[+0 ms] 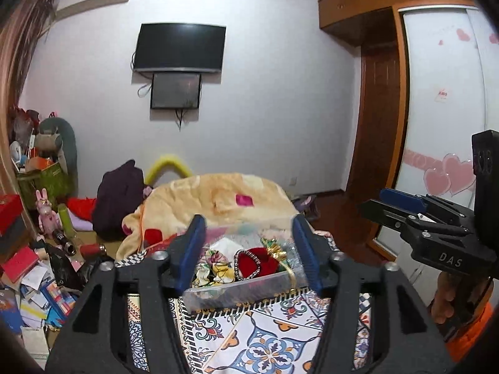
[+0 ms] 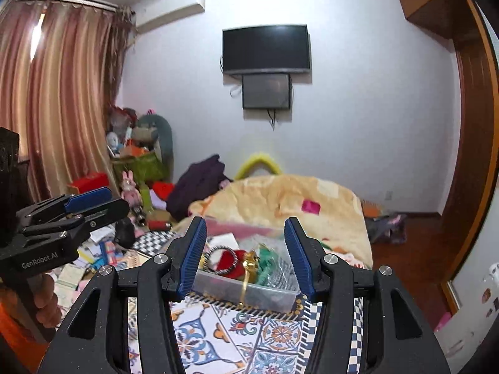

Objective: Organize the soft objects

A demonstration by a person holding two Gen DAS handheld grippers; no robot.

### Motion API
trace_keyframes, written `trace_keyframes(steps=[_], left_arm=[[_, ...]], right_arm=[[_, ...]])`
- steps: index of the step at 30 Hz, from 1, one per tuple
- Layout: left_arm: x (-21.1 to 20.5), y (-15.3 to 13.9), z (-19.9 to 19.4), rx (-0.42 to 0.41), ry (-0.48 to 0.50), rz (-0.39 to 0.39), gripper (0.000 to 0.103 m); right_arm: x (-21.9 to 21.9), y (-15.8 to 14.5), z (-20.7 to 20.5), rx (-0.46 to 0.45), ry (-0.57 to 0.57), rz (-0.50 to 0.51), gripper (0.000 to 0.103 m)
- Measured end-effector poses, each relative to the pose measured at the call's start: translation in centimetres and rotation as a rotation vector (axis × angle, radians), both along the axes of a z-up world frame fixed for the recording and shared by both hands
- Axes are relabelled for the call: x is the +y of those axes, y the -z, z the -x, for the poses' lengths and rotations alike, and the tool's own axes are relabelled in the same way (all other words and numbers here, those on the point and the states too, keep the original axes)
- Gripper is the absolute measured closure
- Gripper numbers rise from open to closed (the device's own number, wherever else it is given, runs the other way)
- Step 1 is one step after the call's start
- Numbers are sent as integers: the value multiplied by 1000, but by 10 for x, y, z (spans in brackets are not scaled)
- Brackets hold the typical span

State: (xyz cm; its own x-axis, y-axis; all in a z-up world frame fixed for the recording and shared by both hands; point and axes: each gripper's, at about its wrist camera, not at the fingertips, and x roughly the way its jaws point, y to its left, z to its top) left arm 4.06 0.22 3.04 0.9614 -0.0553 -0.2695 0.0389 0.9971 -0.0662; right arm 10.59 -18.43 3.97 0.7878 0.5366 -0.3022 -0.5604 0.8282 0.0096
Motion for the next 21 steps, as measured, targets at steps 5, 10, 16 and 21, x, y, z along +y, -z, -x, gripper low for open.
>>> trace_keyframes(steps=[5, 10, 16, 21], left_arm=[[-4, -15, 20, -55, -21, -19, 15], [-5, -23, 30, -81, -31, -7, 3], [-8, -24, 32, -90, -44, -15, 0], [-9, -22, 31, -89, -49, -17, 0]], right_arm=[[-5, -11, 19, -60, 3, -41, 26], [-4, -14, 23, -73, -5, -71, 13], [-5, -9, 25, -68, 5, -89, 0], [-9, -7, 27, -58, 10, -91, 0]])
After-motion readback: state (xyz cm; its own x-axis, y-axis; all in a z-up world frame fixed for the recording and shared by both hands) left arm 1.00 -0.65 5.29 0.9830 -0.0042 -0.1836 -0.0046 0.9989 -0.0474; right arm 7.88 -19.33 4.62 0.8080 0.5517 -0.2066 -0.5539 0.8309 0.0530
